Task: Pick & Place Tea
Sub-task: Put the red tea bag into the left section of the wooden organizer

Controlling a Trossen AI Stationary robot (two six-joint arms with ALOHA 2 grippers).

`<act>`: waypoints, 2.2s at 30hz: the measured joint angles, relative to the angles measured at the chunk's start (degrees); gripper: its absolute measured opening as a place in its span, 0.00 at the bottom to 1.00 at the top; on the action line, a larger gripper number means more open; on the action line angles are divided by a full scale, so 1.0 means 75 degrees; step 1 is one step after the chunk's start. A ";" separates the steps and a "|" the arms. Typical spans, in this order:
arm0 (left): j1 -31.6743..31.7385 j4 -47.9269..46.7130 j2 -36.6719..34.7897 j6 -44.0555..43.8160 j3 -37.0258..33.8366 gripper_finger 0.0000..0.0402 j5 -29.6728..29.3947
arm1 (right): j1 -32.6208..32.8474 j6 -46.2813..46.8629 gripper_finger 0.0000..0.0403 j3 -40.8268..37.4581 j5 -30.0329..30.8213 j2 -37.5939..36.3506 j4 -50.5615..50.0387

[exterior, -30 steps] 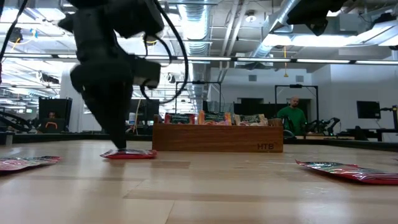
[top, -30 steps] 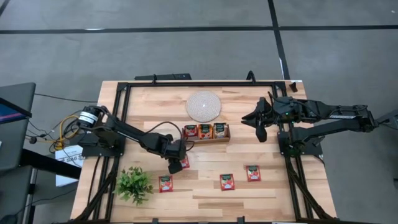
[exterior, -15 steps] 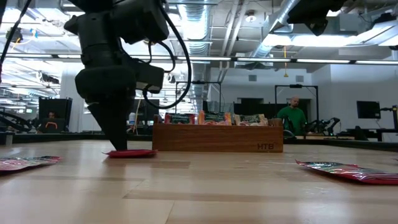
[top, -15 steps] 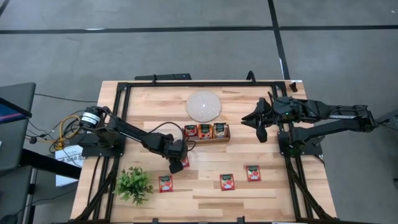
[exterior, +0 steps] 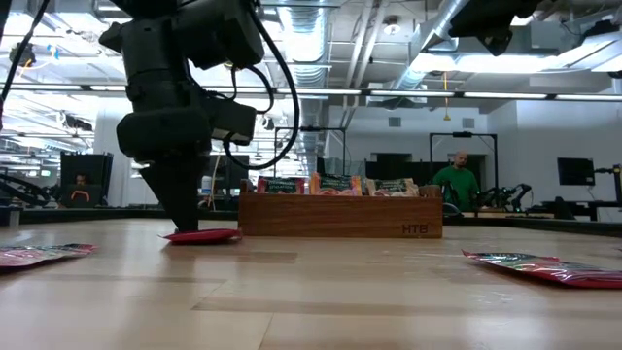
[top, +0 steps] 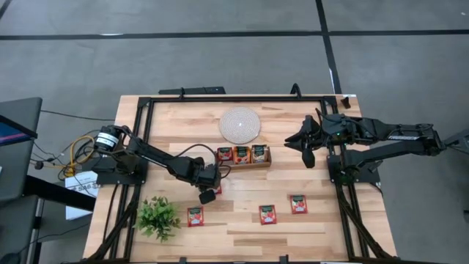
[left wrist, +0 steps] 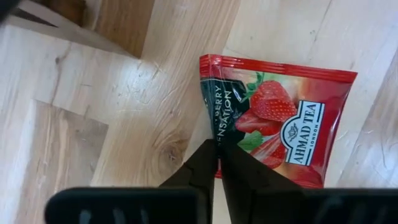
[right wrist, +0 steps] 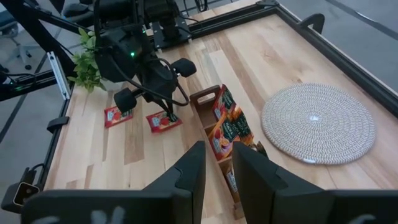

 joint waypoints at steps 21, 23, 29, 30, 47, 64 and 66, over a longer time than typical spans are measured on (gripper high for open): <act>-0.0058 -0.1439 -0.1911 0.0126 0.0560 0.00 -0.0521 | 0.0000 0.0003 0.18 0.0000 0.0006 0.0002 0.0006; -0.0058 -0.1656 -0.1964 0.0347 0.0839 0.00 -0.0734 | 0.0000 0.0003 0.18 0.0000 0.0009 0.0000 0.0012; 0.0004 -0.1939 -0.1976 0.1374 0.1707 0.00 -0.1498 | 0.0000 0.0003 0.18 0.0000 0.0023 0.0000 0.0016; 0.0072 -0.1904 -0.1976 0.1559 0.1769 0.00 -0.1722 | 0.0000 0.0003 0.18 0.0000 0.0023 0.0000 0.0017; 0.1361 -0.0949 -0.0898 0.4383 0.1824 0.00 -0.2088 | -0.0001 0.0012 0.18 -0.0003 0.0026 0.0001 0.0114; 0.1605 -0.1089 -0.0857 0.4863 0.1824 0.00 -0.1704 | -0.0001 0.0015 0.18 -0.0003 0.0029 0.0000 0.0122; 0.1656 -0.1081 -0.0857 0.4864 0.1824 0.00 -0.1704 | -0.0001 0.0015 0.18 -0.0003 0.0029 0.0001 0.0122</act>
